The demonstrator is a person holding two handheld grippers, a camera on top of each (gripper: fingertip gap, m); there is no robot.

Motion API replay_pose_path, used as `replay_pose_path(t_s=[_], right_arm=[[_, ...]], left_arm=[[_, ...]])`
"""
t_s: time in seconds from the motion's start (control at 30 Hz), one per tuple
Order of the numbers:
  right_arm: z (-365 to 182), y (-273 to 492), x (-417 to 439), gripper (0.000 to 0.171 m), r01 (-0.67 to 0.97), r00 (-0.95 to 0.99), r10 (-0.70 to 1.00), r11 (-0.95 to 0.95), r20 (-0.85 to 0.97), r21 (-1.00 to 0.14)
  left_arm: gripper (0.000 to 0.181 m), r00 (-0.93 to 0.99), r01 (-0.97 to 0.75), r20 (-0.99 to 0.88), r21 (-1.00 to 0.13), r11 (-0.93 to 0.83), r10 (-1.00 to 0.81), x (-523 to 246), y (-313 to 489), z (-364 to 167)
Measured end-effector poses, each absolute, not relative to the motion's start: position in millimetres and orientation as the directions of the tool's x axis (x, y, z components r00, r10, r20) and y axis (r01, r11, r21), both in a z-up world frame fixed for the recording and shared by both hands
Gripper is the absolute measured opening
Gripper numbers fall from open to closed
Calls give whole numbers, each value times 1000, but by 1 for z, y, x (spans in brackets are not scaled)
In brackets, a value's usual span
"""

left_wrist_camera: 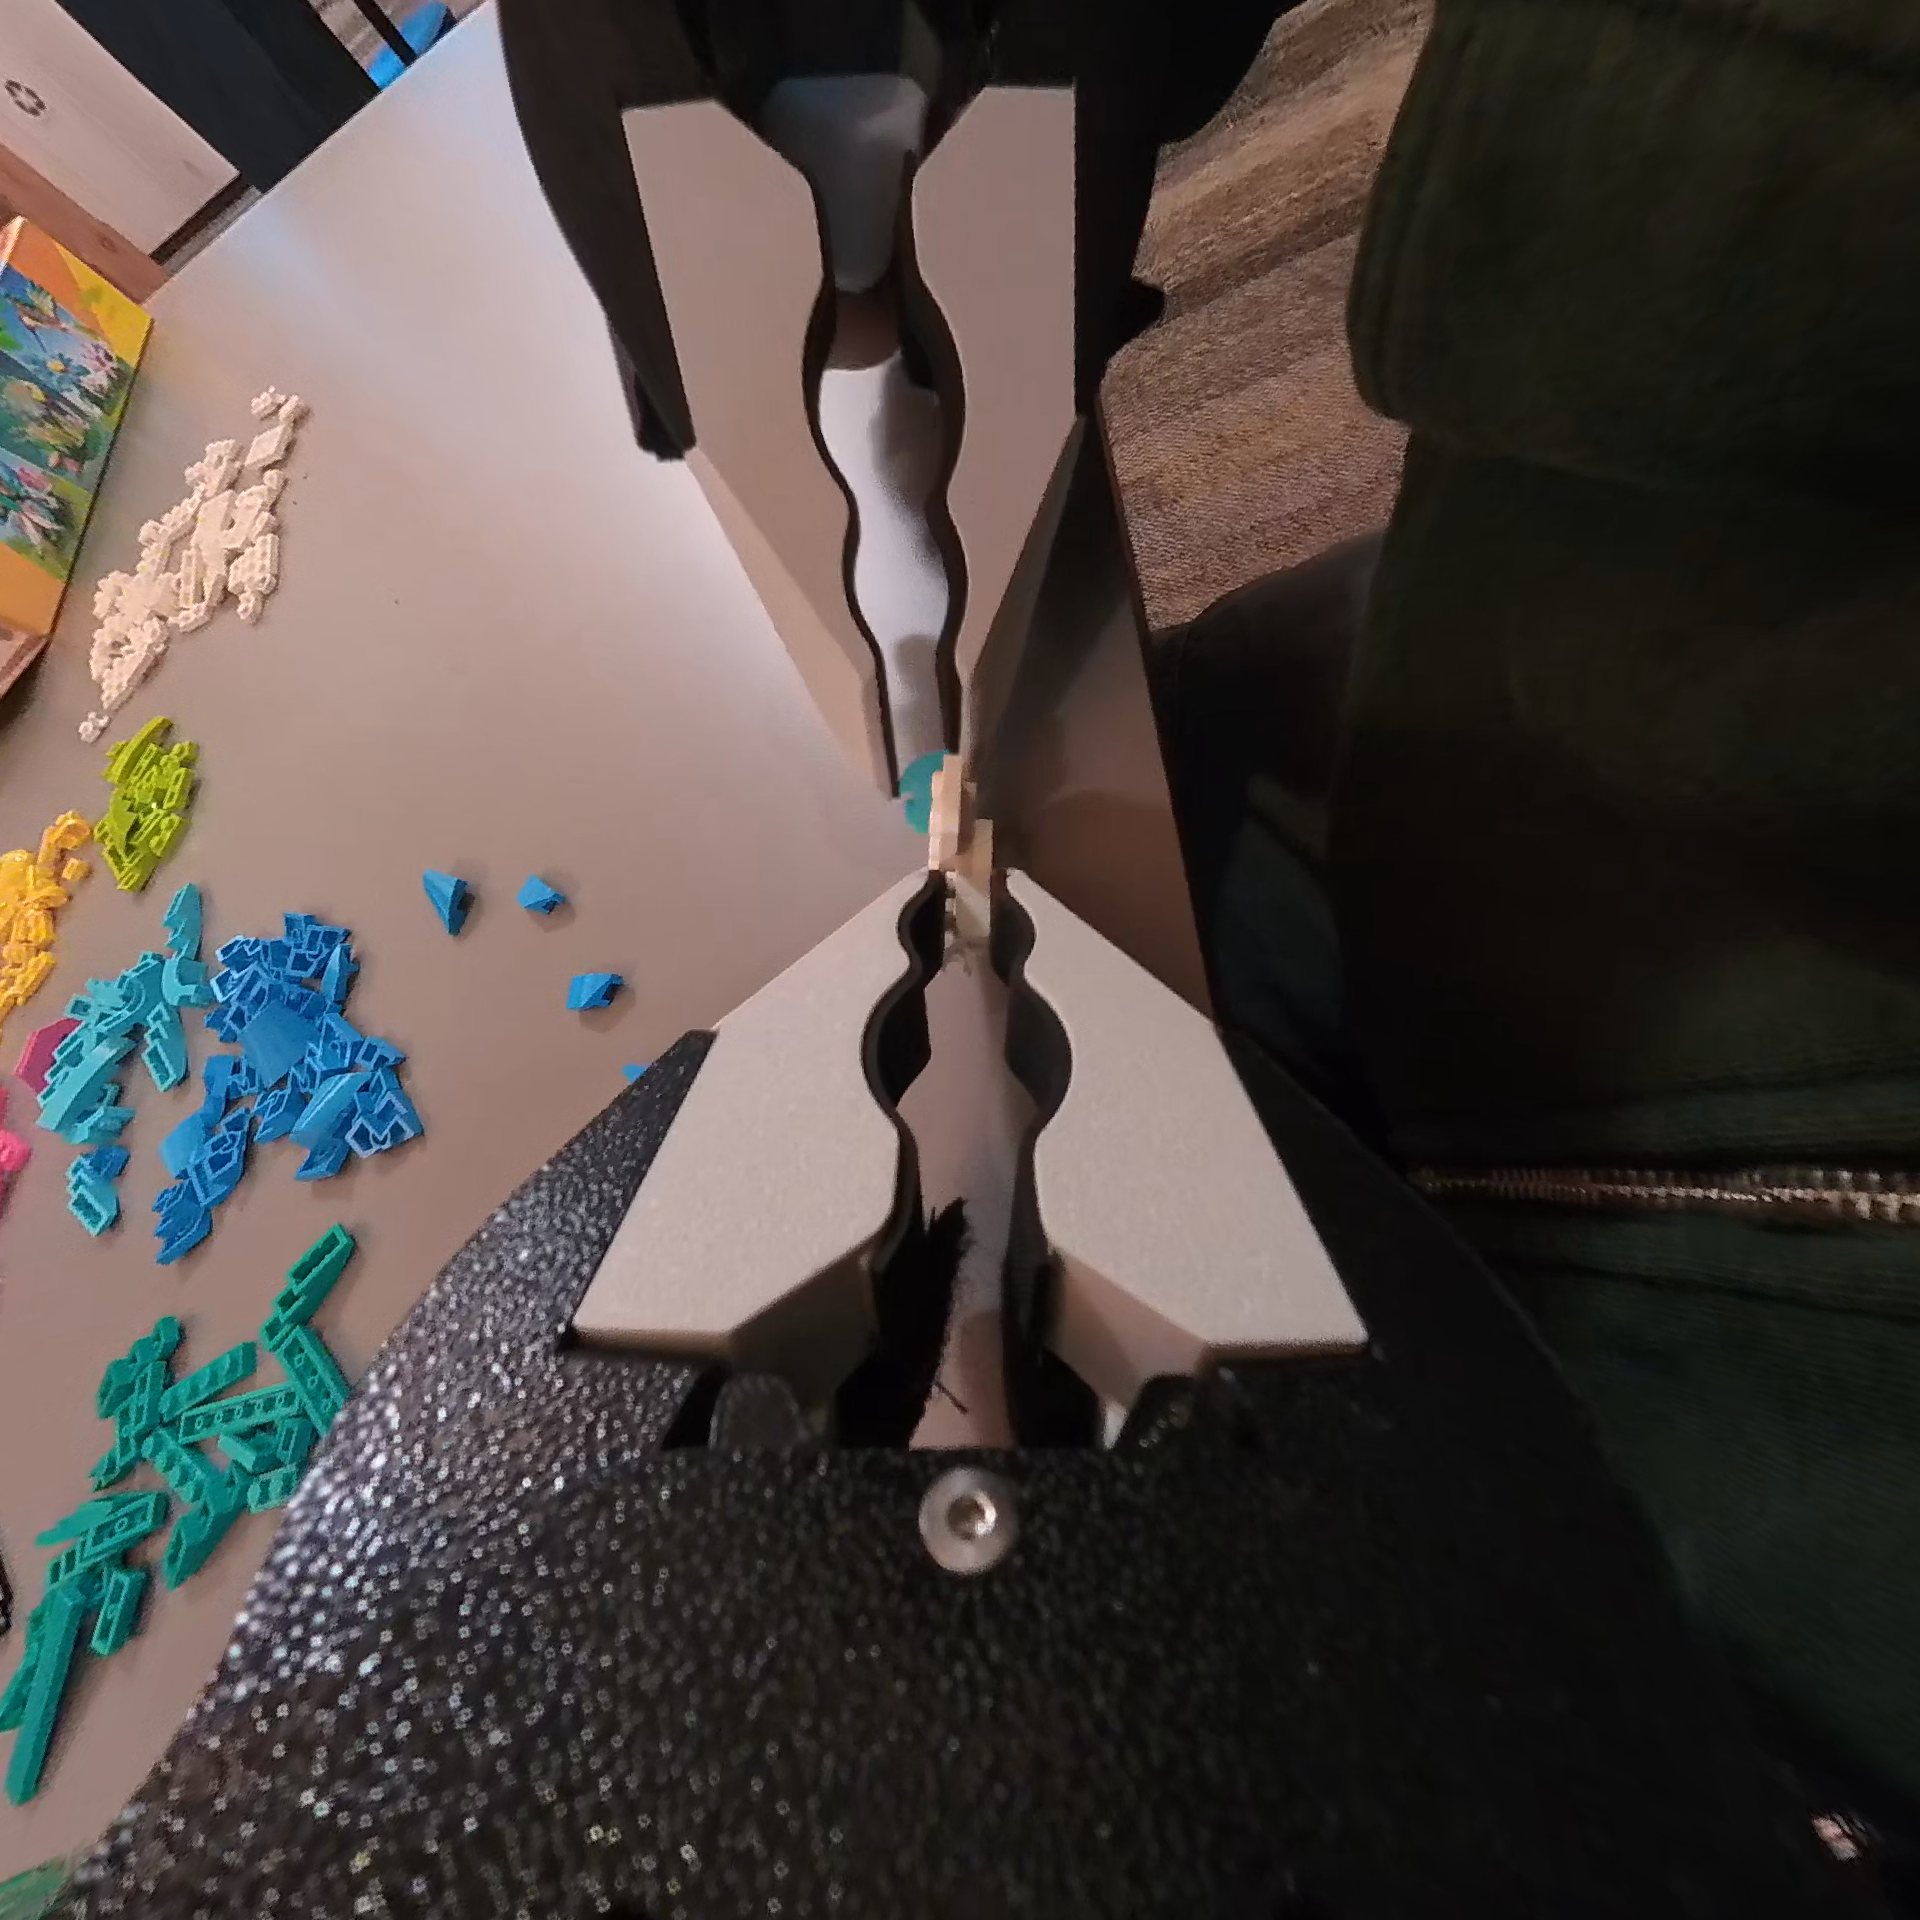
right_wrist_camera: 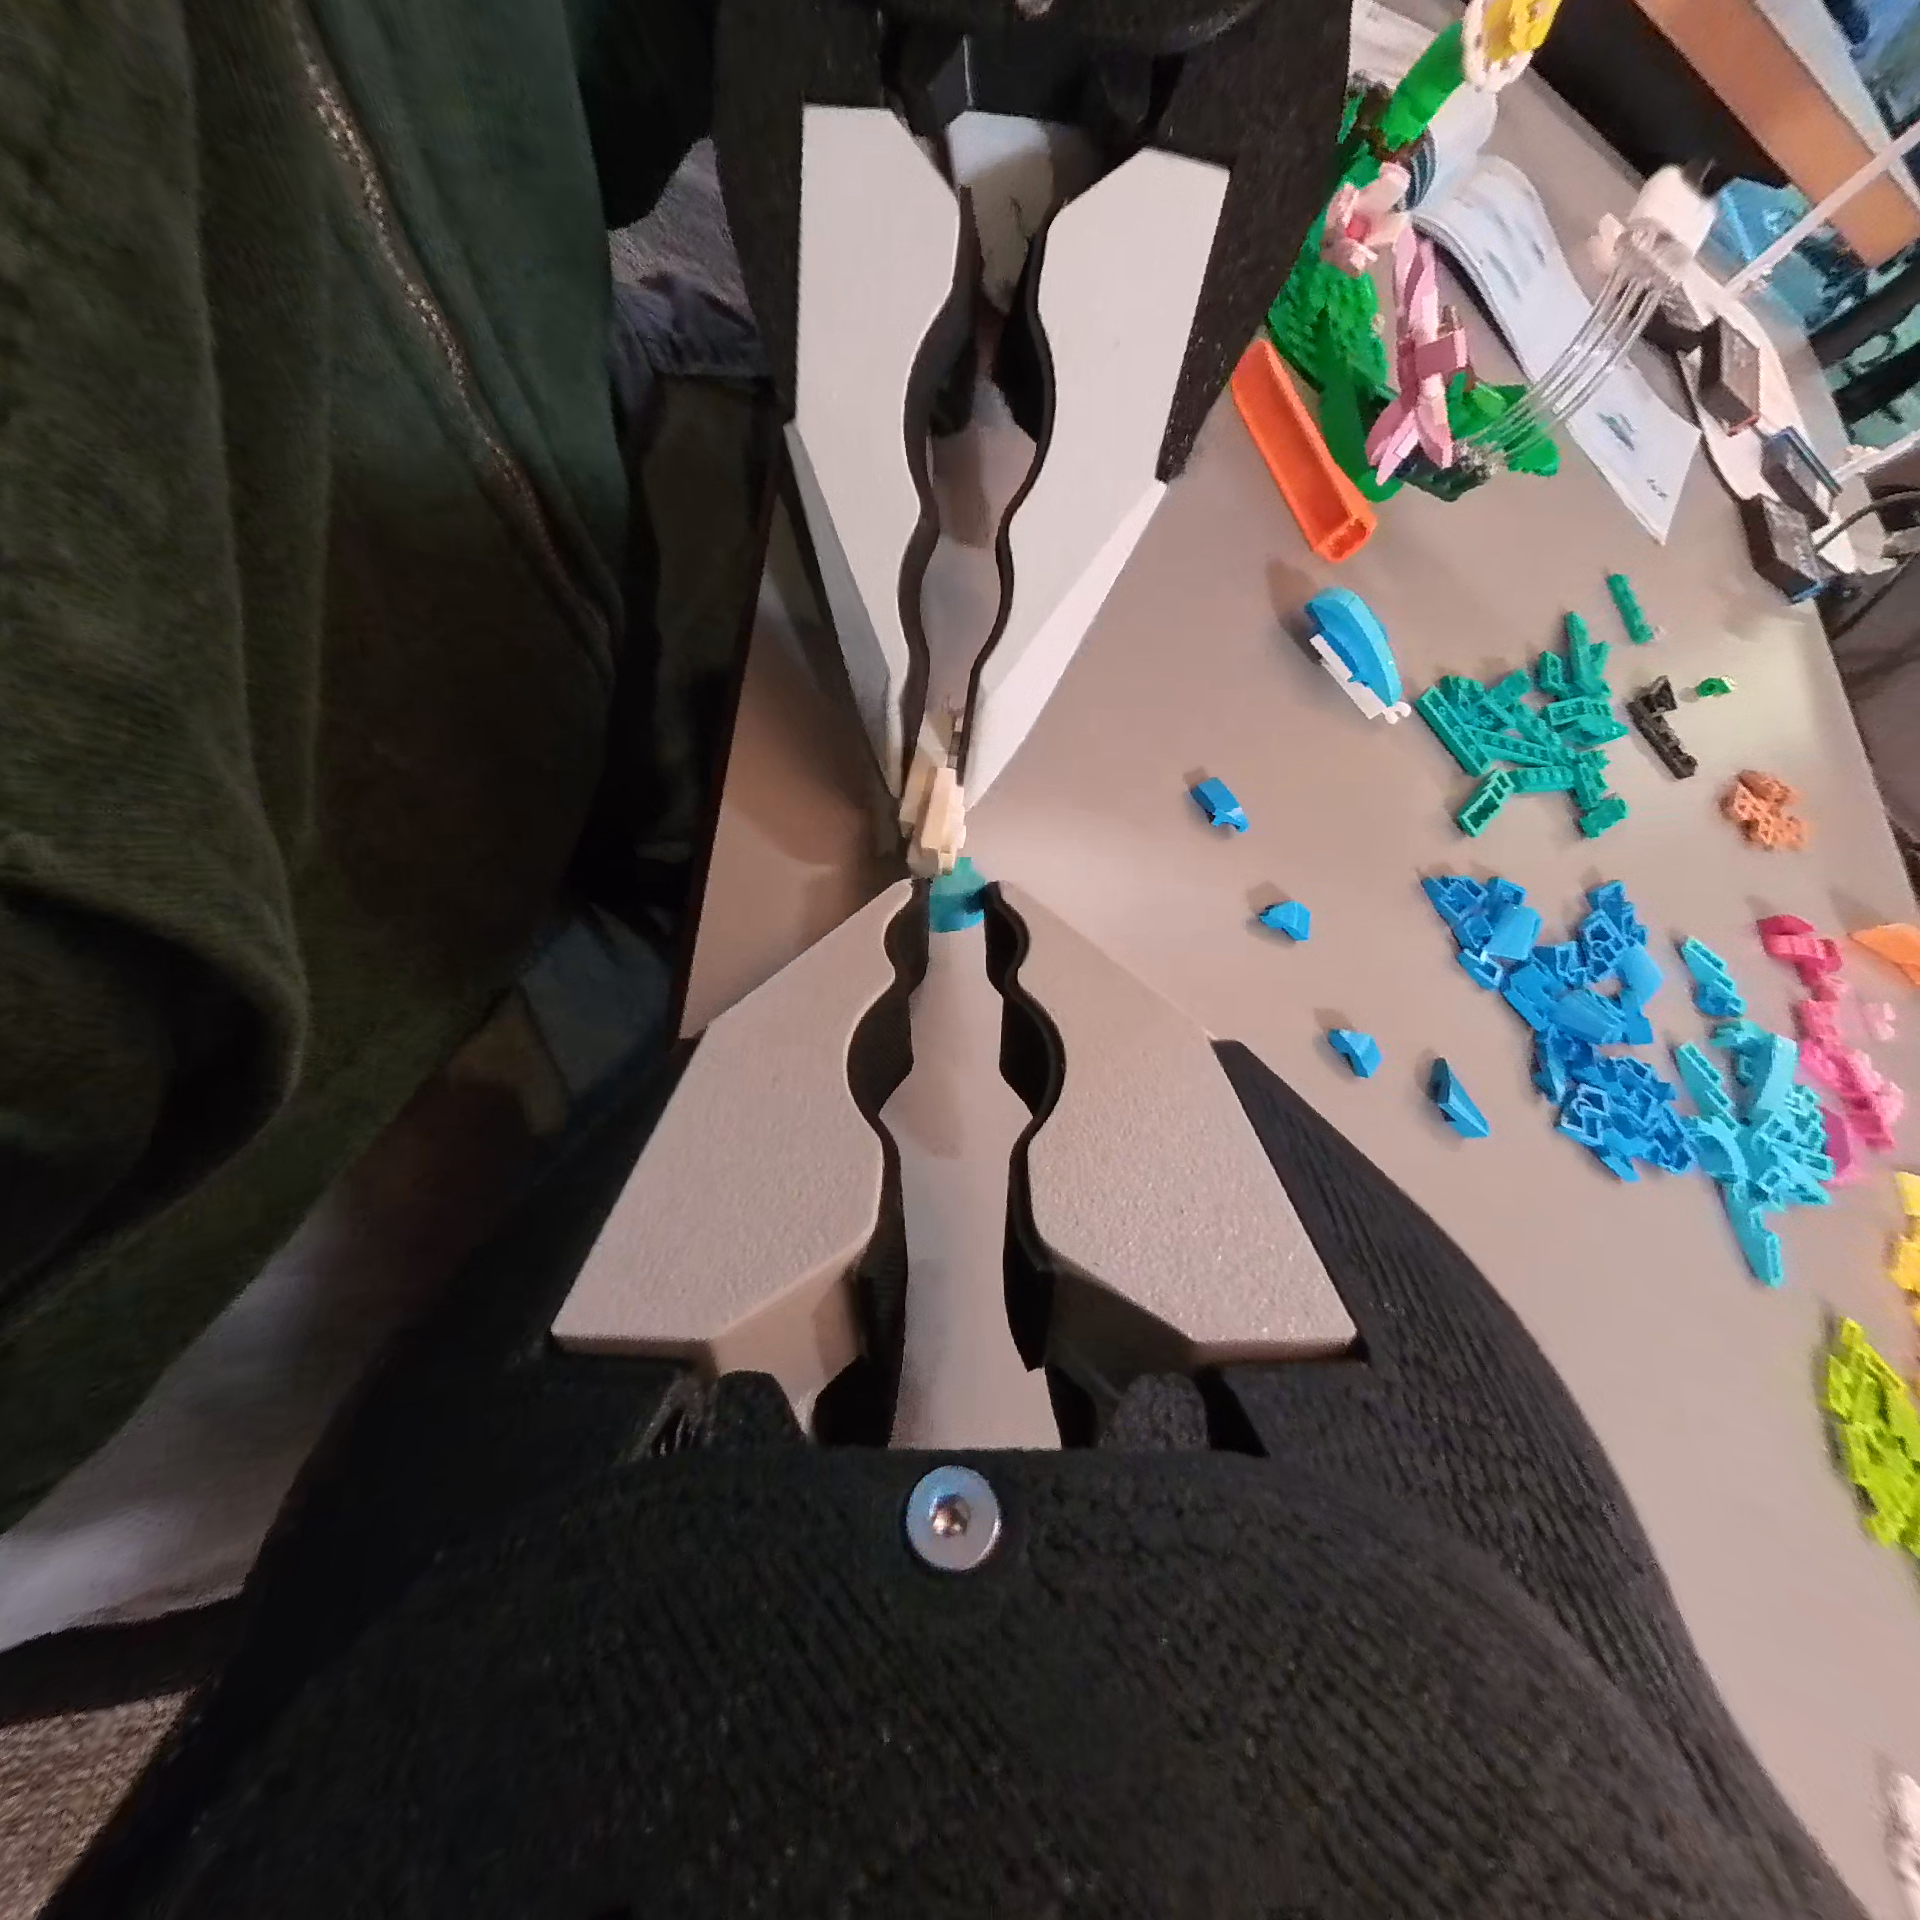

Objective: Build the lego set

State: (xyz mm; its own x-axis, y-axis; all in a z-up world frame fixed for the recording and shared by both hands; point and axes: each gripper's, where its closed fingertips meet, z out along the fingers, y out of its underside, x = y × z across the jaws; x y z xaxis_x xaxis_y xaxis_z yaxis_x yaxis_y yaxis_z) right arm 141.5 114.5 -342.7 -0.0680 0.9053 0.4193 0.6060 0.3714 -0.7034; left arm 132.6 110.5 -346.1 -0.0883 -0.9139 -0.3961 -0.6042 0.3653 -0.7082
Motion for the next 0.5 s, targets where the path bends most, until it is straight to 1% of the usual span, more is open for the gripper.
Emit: replay_pose_path(t_s=[0.17,0.33,0.5], right_arm=[[-336,111,141,8,547,-59,943,305,327,-780],[-333,106,139,8,521,-76,939,323,334,-790],[-320,103,139,8,451,-71,948,308,311,-838]], left_arm=[[5,-102,-590,-398,-713,378,-912,133,109,-345],[5,-122,-539,-394,-744,394,-911,132,104,-342],[6,-106,-477,-364,-798,369,-925,133,102,-333]])
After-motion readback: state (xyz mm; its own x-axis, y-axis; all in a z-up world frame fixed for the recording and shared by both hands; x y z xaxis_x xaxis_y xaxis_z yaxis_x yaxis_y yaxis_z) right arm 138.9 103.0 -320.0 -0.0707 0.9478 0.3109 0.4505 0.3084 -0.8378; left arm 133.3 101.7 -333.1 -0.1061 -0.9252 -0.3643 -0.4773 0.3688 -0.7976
